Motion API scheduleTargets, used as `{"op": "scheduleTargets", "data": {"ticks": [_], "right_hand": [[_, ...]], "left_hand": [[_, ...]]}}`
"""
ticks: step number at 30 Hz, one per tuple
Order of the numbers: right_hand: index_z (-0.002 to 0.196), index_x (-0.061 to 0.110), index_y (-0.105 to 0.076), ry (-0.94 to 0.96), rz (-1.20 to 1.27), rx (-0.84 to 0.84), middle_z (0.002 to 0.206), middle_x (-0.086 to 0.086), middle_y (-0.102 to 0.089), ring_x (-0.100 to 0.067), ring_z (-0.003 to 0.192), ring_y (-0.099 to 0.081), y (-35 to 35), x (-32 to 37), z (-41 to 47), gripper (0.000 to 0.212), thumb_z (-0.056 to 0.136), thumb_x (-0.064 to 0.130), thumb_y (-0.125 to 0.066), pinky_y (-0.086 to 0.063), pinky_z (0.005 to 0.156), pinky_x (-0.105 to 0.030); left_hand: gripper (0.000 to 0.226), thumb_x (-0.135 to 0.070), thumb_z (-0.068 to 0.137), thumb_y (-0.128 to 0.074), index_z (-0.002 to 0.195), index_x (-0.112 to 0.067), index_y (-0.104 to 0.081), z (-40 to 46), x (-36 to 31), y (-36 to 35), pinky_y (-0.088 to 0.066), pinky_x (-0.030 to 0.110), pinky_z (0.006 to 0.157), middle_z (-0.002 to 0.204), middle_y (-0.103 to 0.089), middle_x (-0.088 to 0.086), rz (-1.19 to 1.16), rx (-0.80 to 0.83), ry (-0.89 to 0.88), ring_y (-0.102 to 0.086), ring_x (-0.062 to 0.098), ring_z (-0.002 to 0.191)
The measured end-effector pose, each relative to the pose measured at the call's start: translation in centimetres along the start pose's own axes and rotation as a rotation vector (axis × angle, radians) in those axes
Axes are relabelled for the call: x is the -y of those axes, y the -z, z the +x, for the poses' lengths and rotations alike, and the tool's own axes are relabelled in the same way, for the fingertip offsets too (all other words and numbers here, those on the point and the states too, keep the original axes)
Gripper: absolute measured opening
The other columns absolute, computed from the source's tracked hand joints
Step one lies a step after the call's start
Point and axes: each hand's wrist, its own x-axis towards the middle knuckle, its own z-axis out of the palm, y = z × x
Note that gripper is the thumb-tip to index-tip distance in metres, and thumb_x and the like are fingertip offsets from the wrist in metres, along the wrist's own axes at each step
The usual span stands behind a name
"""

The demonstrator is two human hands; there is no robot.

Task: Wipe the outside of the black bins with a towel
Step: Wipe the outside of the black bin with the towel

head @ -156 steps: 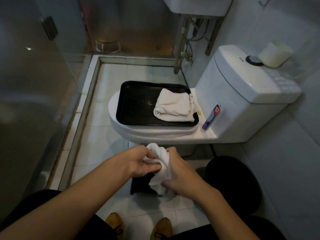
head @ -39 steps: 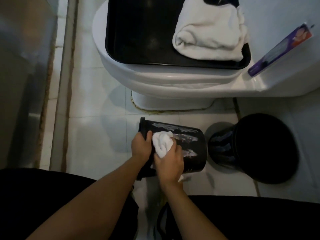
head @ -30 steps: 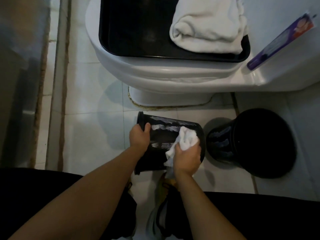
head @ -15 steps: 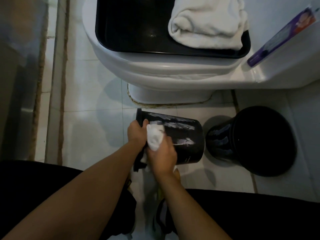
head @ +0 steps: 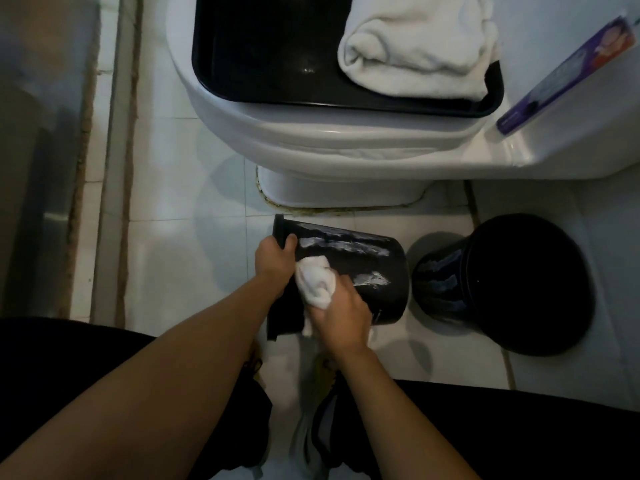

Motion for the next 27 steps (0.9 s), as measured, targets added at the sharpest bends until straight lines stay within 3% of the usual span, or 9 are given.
{"op": "scheduleTargets", "data": {"ticks": [3,4,9,11,15,20,24,27], "right_hand": [[0.134,0.017,-0.05,-0.379,0.186,-0.159,0.127,-0.006,-0.061,-0.027,0.115,-0.06,0.2,1.9,0.5,0.06,0.084,0.04,-0.073,-0.048,0.092,-0.036],[0.137,0.017,-0.048,-0.405,0.222,-0.183,0.128,-0.006,-0.06,-0.026,0.117,-0.059,-0.3,2.8,0.6,0.063,0.084,0.039,-0.073,-0.051,0.094,-0.038],[0.133,0.018,-0.051,-0.067,0.194,-0.006,0.123,-0.003,-0.061,-0.021,0.113,-0.06,-0.7,4.2,1.0,0.055,0.085,0.035,-0.073,-0.05,0.094,-0.034],[0.136,0.018,-0.05,-0.055,0.126,-0.022,0.125,-0.004,-0.06,-0.022,0.115,-0.059,-0.2,3.4,2.2,0.058,0.085,0.036,-0.072,-0.047,0.093,-0.034],[0.134,0.016,-0.05,-0.208,0.129,-0.184,0.122,-0.005,-0.061,-0.024,0.113,-0.06,-0.3,3.8,3.4,0.058,0.086,0.042,-0.07,-0.052,0.091,-0.037],[0.129,0.019,-0.056,0.116,-0.009,-0.03,0.118,-0.005,-0.061,-0.022,0.105,-0.06,1.1,-2.5,2.0,0.052,0.084,0.043,-0.069,-0.048,0.088,-0.033],[0.126,0.013,-0.055,-0.442,0.193,-0.307,0.121,-0.013,-0.063,-0.032,0.11,-0.062,3.4,-6.8,3.8,0.052,0.084,0.038,-0.073,-0.047,0.086,-0.036],[0.135,0.013,-0.05,-0.373,0.057,-0.31,0.124,-0.012,-0.058,-0.033,0.112,-0.059,2.2,-4.6,3.4,0.06,0.084,0.035,-0.072,-0.048,0.088,-0.038]], "left_hand": [[0.04,-0.037,0.097,-0.052,0.105,0.001,-0.061,-0.2,-0.1,0.1,-0.053,0.038,0.08,0.098,-0.065,0.018,0.011,0.013,0.006,-0.063,0.033,0.09],[0.04,-0.037,0.097,-0.052,0.106,0.001,-0.061,-0.3,0.2,0.1,-0.053,0.038,0.08,0.099,-0.065,0.018,0.002,0.02,0.008,-0.063,0.032,0.091],[0.044,-0.043,0.093,-0.054,0.102,-0.001,-0.064,0.0,0.8,0.6,-0.056,0.045,0.085,0.096,-0.069,0.016,-0.111,0.089,0.061,-0.066,0.029,0.089],[0.043,-0.043,0.094,-0.054,0.102,-0.001,-0.063,0.1,0.4,0.7,-0.056,0.045,0.084,0.095,-0.068,0.017,-0.107,0.094,0.054,-0.065,0.029,0.089],[0.04,-0.037,0.097,-0.052,0.099,0.002,-0.061,-0.4,-0.2,0.4,-0.048,0.034,0.071,0.093,-0.064,0.017,-0.036,0.036,0.025,-0.062,0.03,0.085],[0.039,-0.037,0.097,-0.052,0.101,0.001,-0.06,-0.3,0.0,0.2,-0.052,0.038,0.075,0.094,-0.064,0.017,-0.026,0.013,0.045,-0.062,0.032,0.087],[0.034,-0.036,0.098,-0.05,0.104,-0.003,-0.058,-0.4,-0.4,-0.1,-0.05,0.036,0.076,0.094,-0.06,0.012,-0.023,0.012,0.031,-0.059,0.027,0.087],[0.035,-0.036,0.098,-0.049,0.106,-0.004,-0.058,-0.6,0.1,-0.2,-0.052,0.037,0.079,0.096,-0.062,0.012,-0.004,-0.006,0.024,-0.06,0.027,0.088]]}}
